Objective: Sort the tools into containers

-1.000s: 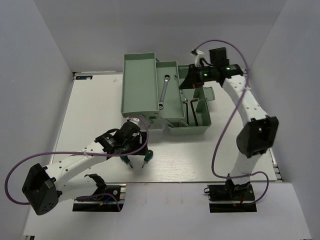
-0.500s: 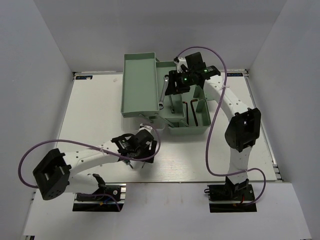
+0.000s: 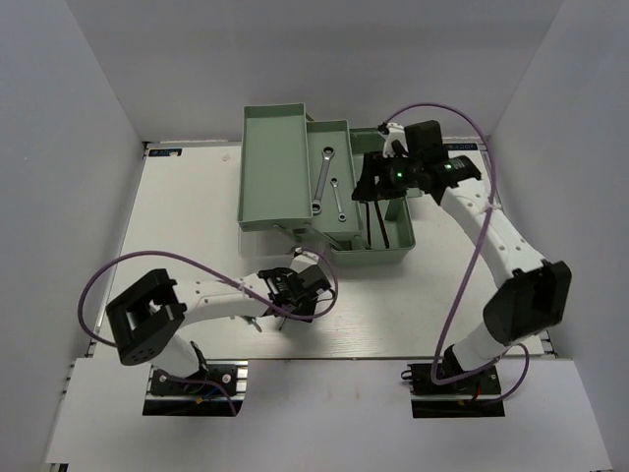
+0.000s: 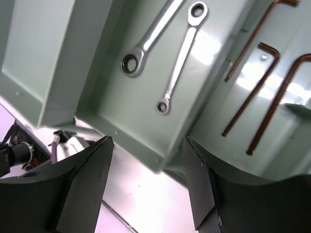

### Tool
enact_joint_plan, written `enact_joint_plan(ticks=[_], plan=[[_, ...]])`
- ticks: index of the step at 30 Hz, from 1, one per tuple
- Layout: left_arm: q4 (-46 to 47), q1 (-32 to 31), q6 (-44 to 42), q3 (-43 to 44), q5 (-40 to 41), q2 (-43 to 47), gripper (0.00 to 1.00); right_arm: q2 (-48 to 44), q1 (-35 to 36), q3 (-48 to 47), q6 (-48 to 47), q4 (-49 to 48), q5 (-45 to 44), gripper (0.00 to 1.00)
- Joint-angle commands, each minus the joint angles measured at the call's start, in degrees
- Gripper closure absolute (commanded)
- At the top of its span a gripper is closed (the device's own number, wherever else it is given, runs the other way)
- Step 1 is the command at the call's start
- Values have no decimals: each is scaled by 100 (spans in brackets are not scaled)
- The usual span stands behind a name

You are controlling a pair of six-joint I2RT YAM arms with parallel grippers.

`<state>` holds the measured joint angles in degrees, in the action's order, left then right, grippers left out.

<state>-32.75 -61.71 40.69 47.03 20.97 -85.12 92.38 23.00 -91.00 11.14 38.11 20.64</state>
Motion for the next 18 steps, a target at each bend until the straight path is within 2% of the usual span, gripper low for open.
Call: enact_joint_plan(ticks=[1,5,6,7,10,11,13,14,15,17,18], plan=[[-126,-165,194,237,601,-267,30,-571,-191,633,-120,-356,-26,34],[-65,-218,264,185,680,-409,37,-1229,-331,1128,-252,-357,-16,34],[-65,-218,264,184,680,-470,42,-1301,-410,1268,-278,-322,18,33],[-65,-218,317,184,680,-470,52,-1371,-446,1400,-331,-304,19,33],[-65,-271,317,184,733,-409,65,-1757,-542,1804,-480,-304,80,34],[-65,-323,317,184,672,-348,75,-1837,-569,1944,-542,-260,98,34],[-65,-385,213,368,610,-68,83,-2161,-586,2103,-1031,-146,107,37],[-65,-525,116,438,401,65,97,-2258,-578,2443,-1261,-111,211,42],[-65,-578,-24,622,303,231,100,-2694,-586,2612,-1768,-163,282,61],[180,-692,-560,842,-73,767,100,-3057,-587,3488,-2430,-461,379,87],[242,-763,-710,1096,-154,943,100,-3555,-595,3693,-2832,-680,440,100]])
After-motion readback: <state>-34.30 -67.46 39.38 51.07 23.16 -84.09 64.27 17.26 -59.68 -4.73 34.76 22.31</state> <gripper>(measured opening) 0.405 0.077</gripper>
